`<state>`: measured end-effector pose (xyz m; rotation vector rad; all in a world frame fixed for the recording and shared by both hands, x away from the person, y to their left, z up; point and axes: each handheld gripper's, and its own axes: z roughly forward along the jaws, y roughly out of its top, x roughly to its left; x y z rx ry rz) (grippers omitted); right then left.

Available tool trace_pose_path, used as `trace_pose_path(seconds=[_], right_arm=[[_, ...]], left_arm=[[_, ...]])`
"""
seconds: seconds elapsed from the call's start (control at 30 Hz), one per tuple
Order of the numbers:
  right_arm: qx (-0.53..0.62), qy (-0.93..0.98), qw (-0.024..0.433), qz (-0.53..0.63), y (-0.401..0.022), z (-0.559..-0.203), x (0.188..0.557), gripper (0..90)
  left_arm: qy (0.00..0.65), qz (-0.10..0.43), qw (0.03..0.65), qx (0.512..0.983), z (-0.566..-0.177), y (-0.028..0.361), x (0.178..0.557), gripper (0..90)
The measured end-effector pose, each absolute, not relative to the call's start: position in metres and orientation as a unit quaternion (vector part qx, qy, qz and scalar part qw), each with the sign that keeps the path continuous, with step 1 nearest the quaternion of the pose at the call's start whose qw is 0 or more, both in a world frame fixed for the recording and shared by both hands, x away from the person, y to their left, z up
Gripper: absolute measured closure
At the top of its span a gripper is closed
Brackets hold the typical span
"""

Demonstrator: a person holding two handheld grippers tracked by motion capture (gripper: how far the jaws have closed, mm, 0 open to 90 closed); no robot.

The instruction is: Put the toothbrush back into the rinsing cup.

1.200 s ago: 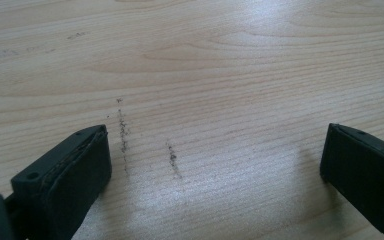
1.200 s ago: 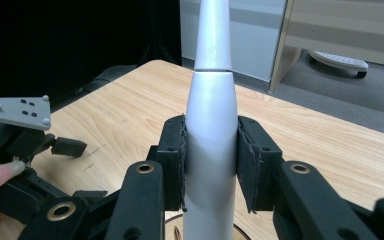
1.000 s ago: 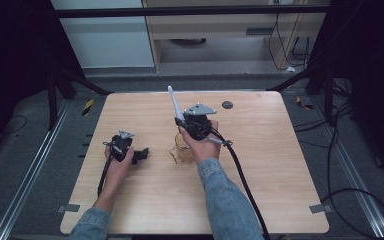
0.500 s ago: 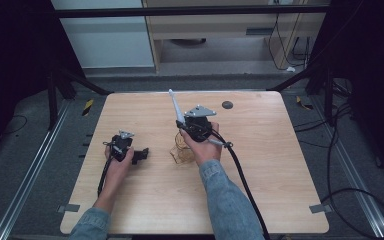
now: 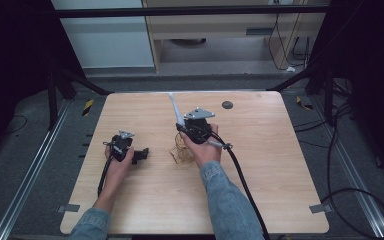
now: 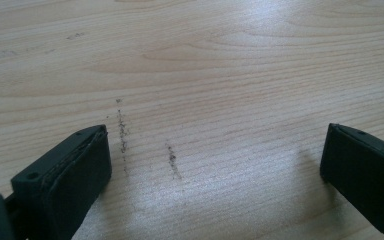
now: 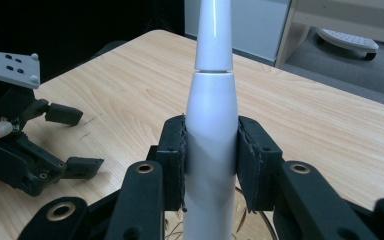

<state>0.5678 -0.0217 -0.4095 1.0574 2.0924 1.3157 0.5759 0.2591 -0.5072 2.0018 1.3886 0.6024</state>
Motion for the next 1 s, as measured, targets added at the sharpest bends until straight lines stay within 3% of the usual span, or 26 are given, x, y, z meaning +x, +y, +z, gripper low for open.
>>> trace_pose_path(seconds=[1.0], right_arm=[[0.371,0.782,0.218,0.451,-0.0175,-0.4168,0.5654,66.6]], left_arm=[[0.526,0.228,0.311,0.758,-0.5072,0.2590,0.5759,0.0]])
